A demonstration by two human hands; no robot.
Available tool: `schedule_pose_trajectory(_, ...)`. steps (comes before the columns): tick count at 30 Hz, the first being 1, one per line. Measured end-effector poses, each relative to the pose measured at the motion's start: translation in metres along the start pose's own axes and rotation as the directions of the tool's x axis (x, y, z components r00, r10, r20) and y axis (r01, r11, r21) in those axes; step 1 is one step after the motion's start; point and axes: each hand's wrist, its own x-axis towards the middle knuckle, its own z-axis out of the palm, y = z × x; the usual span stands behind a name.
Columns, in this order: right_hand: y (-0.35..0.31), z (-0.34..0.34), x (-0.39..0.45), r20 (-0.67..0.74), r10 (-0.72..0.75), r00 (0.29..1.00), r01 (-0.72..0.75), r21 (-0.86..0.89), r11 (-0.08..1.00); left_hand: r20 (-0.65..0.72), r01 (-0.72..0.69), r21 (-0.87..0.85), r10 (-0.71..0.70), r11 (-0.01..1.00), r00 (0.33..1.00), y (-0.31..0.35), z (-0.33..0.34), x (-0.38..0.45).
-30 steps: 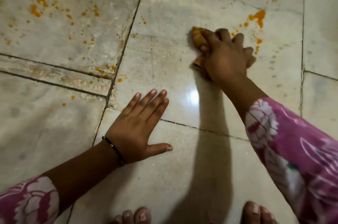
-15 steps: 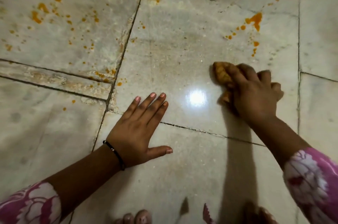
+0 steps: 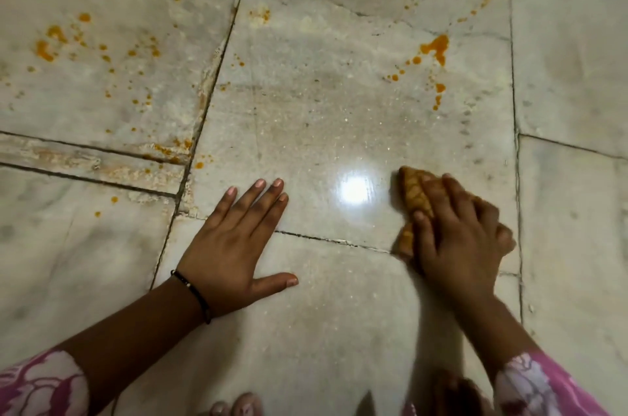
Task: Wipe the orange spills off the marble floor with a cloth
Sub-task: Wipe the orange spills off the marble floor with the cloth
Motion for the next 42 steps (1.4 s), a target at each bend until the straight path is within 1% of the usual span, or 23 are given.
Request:
schedule_pose_trajectory(2,0.004,0.001,0.039,-0.03,0.149,0.988,-0.149,0.007,0.989,0.004,-0.001,0.006,0.001,1.0,1.0,0.0,0.0,0.0)
schedule_pose_trajectory(4,-0.011,0.001,0.073,-0.041,0.19,0.981,-0.19,0.002,0.982,0.001,-0.005,0.015,0.005,1.0,1.0,0.0,0.0,0.001)
schedule_pose_trajectory(5,-0.022,0.003,0.079,-0.032,0.158,0.987,-0.159,-0.019,0.987,0.001,-0.01,0.018,0.01,1.0,1.0,0.0,0.0,0.001)
schedule_pose_trajectory(7,-0.051,0.007,0.065,-0.02,-0.025,0.999,0.024,-0.025,0.999,-0.002,-0.009,0.015,0.009,1.0,1.0,0.0,-0.001,0.001)
schedule_pose_trajectory(9,-0.075,0.01,0.022,-0.008,-0.193,0.981,0.193,-0.004,0.981,-0.006,-0.01,0.011,0.011,1.0,1.0,0.001,-0.001,0.0)
schedule_pose_trajectory(11,-0.075,0.011,-0.02,0.024,-0.289,0.957,0.288,0.012,0.957,-0.013,-0.012,0.008,0.012,1.0,1.0,0.0,-0.001,0.0)
schedule_pose_trajectory(13,-0.054,0.009,-0.037,0.023,-0.349,0.937,0.349,0.024,0.937,-0.015,-0.011,0.01,0.011,1.0,1.0,0.0,-0.001,0.0)
schedule_pose_trajectory(15,-0.03,0.006,-0.024,0.04,-0.33,0.943,0.33,0.01,0.944,-0.007,0.006,0.0,-0.006,1.0,1.0,0.001,-0.001,-0.002)
schedule_pose_trajectory(18,-0.027,-0.001,0.025,0.033,-0.138,0.99,0.138,0.009,0.99,-0.009,0.029,-0.026,-0.03,0.999,1.0,0.003,-0.001,-0.008)
schedule_pose_trajectory(19,-0.036,-0.002,0.04,0.026,-0.111,0.993,0.111,-0.002,0.994,-0.006,0.03,-0.033,-0.03,0.999,1.0,0.003,-0.001,-0.01)
schedule_pose_trajectory(20,-0.048,-0.003,0.053,0.033,-0.166,0.986,0.166,-0.016,0.986,-0.002,0.03,-0.037,-0.03,0.999,1.0,0.002,-0.001,-0.013)
schedule_pose_trajectory(21,-0.064,-0.004,0.062,0.056,-0.311,0.949,0.313,-0.031,0.949,0.002,0.034,-0.036,-0.034,0.999,0.999,0.001,-0.002,-0.018)
schedule_pose_trajectory(22,-0.077,-0.005,0.067,0.093,-0.498,0.862,0.503,-0.047,0.863,0.01,0.037,-0.035,-0.037,0.999,0.999,0.0,-0.002,-0.022)
schedule_pose_trajectory(23,-0.09,-0.007,0.068,0.134,-0.673,0.727,0.684,-0.068,0.726,0.021,0.048,-0.033,-0.048,0.998,0.999,-0.003,-0.004,-0.029)
schedule_pose_trajectory(24,-0.096,-0.009,0.07,0.174,-0.786,0.593,0.805,-0.096,0.586,0.031,0.058,-0.032,-0.057,0.998,0.998,-0.005,-0.004,-0.036)
schedule_pose_trajectory(25,-0.097,-0.011,0.072,0.196,-0.838,0.509,0.861,-0.119,0.495,0.037,0.07,-0.031,-0.069,0.997,0.997,-0.007,-0.004,-0.043)
schedule_pose_trajectory(26,-0.098,-0.013,0.074,0.195,-0.858,0.475,0.88,-0.127,0.458,0.037,0.087,-0.025,-0.086,0.996,0.996,-0.01,-0.004,-0.053)
schedule_pose_trajectory(30,-0.075,-0.013,0.05,0.152,-0.825,0.544,0.839,-0.071,0.54,0.01,0.232,-0.076,-0.232,0.97,0.973,-0.022,-0.001,-0.091)
schedule_pose_trajectory(31,-0.074,-0.011,0.038,0.156,-0.836,0.526,0.849,-0.044,0.526,-0.02,0.272,-0.108,-0.276,0.956,0.961,-0.025,-0.001,-0.101)
schedule_pose_trajectory(34,-0.096,-0.006,-0.003,0.201,-0.886,0.417,0.902,0.024,0.43,-0.128,0.308,-0.2,-0.336,0.93,0.933,-0.026,-0.004,-0.109)
schedule_pose_trajectory(36,-0.13,-0.003,-0.017,0.247,-0.886,0.392,0.909,0.047,0.415,-0.211,0.31,-0.262,-0.367,0.914,0.906,-0.024,-0.007,-0.098)
schedule_pose_trajectory(39,-0.187,0.002,-0.01,0.215,-0.869,0.445,0.874,0.106,0.474,-0.288,0.357,-0.346,-0.46,0.868,0.84,-0.03,-0.01,-0.079)
schedule_pose_trajectory(42,-0.228,0.009,0.027,0.173,-0.827,0.535,0.822,0.12,0.557,-0.312,0.397,-0.269,-0.469,0.877,0.826,-0.046,-0.01,-0.075)
